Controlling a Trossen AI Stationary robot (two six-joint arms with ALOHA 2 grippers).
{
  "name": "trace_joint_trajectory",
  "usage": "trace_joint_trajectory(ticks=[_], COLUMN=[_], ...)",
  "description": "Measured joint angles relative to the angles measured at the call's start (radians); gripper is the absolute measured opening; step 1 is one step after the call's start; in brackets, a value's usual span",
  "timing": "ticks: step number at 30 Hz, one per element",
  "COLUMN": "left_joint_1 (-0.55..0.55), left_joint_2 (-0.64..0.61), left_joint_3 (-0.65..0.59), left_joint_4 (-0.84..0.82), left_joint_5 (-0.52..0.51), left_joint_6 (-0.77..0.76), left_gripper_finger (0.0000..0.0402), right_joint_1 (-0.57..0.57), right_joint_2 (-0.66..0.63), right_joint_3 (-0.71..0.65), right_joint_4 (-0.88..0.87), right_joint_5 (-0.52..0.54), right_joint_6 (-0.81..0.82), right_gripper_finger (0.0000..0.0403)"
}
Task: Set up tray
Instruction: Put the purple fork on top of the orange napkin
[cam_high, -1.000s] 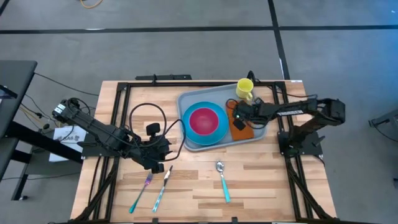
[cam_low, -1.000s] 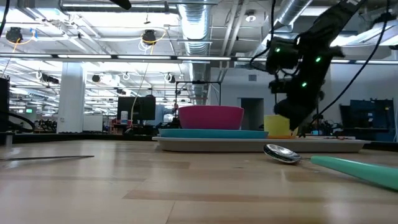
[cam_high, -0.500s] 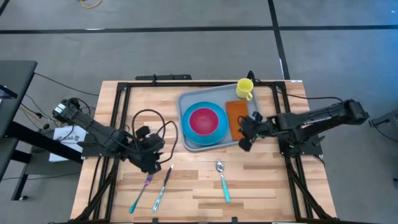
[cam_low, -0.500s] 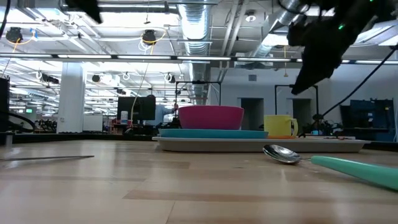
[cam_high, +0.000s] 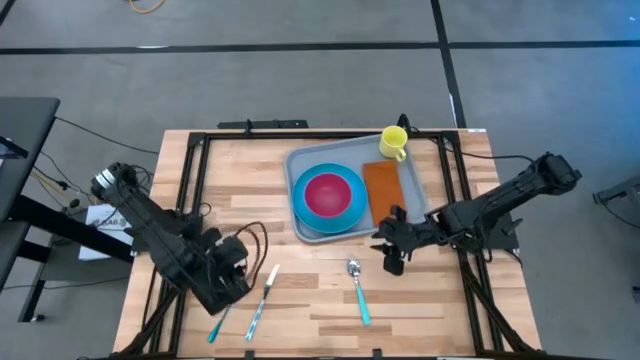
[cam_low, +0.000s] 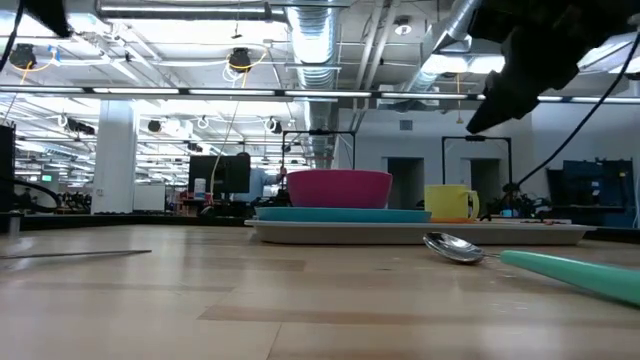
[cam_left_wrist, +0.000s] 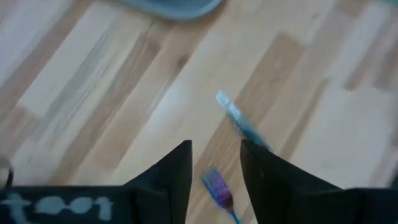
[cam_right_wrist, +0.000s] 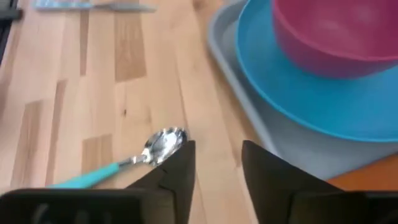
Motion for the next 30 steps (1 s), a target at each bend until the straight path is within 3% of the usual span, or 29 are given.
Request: trace_joint_trajectory(ticks=[5, 12, 21, 30], left_joint_1=[-0.030, -0.038, -0.069, -0.122], left_joint_2=[0.140, 0.322, 0.419, 0.484], left_joint_3=[-0.001, -0.002, -0.002, -0.005], left_joint_4=[-0.069, -0.044, 0.114, 0.146], left_joint_5=[0.076, 0.280, 0.281, 0.273], left_joint_6=[-0.198, -0.297, -0.428, -0.599], left_gripper_finger=[0.0123, 0.0123, 0.0123, 0.0123], right_joint_1=[0.023, 0.012, -0.024, -0.034], right_joint_2=[0.050, 0.077, 0.077, 0.077], right_joint_3=[0.000, 0.000, 0.000, 0.000], right_joint_4=[0.023, 0.039, 0.039, 0.043], right_joint_5=[0.000, 0.006, 0.005, 0.030], right_joint_6=[-0.002, -0.009, -0.009, -0.014], right_gripper_finger=[0.0177, 0.0227, 0.0236, 0.0228])
